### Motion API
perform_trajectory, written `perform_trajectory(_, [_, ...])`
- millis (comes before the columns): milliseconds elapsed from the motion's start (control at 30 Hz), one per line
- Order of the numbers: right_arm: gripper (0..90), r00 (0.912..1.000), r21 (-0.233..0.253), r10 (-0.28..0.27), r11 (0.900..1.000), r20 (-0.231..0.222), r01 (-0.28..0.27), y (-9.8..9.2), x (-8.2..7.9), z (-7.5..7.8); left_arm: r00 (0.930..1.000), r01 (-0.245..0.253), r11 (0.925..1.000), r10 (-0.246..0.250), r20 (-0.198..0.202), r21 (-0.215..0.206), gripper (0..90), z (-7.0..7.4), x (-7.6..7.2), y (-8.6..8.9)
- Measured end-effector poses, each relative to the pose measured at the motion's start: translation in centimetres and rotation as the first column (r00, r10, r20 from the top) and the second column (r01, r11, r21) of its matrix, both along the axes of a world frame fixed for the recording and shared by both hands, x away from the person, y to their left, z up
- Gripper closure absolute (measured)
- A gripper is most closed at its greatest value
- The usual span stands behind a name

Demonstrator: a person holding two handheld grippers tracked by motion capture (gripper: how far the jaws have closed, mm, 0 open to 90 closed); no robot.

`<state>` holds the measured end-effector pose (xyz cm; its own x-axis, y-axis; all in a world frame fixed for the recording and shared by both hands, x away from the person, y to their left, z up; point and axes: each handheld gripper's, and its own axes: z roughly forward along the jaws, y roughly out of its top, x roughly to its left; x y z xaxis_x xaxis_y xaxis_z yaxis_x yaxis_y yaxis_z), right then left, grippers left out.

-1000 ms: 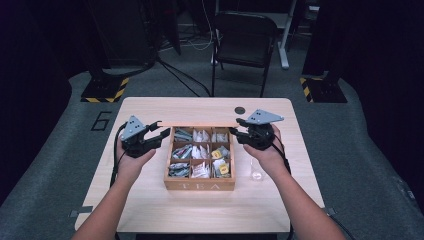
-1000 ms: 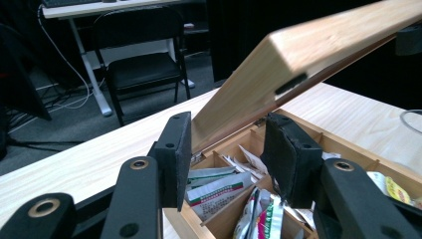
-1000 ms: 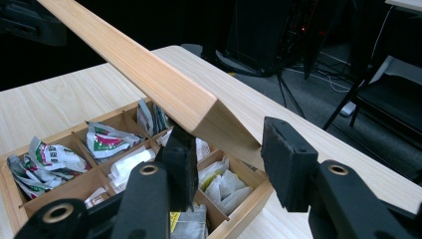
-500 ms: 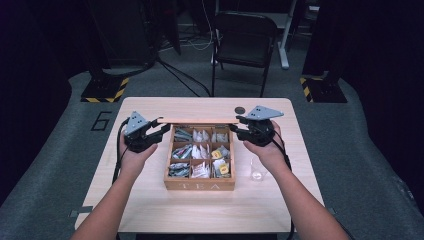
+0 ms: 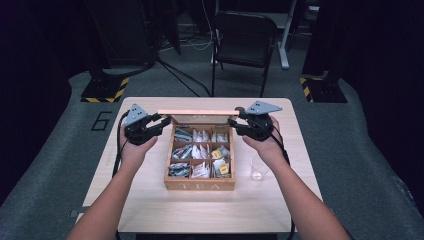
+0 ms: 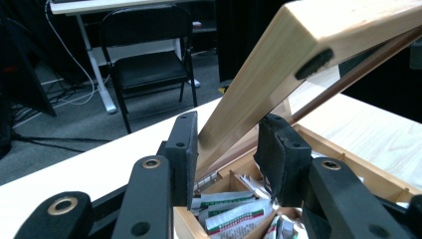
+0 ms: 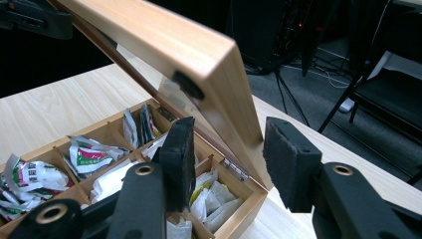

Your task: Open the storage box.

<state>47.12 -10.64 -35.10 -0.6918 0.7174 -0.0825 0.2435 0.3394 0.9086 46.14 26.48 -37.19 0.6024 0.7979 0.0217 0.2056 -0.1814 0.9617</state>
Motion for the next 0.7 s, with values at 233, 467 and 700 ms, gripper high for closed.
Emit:
perform_trajectory(233, [55.2, 0.9999, 0.003, -0.007, 1.000, -0.010, 0.007, 0.1, 1.0, 0.0, 0.9999, 0.000, 1.0000, 0.000, -0.011, -0.004, 60.7, 0.3, 0.4, 0.0])
perform_trajectory(467, [57.6, 0.9996, 0.014, -0.023, 1.000, -0.019, 0.023, 0.3, 1.8, -0.3, 0.9999, -0.004, 0.9998, 0.004, -0.011, -0.020, 60.7, 0.5, 0.9, 0.0])
perform_trajectory(700, [57.8, 0.9991, 0.030, -0.036, 0.999, -0.023, 0.037, 0.4, 2.9, -0.9, 0.9998, -0.012, 0.9986, 0.011, -0.017, -0.052, 60.6, 0.6, 1.6, 0.0])
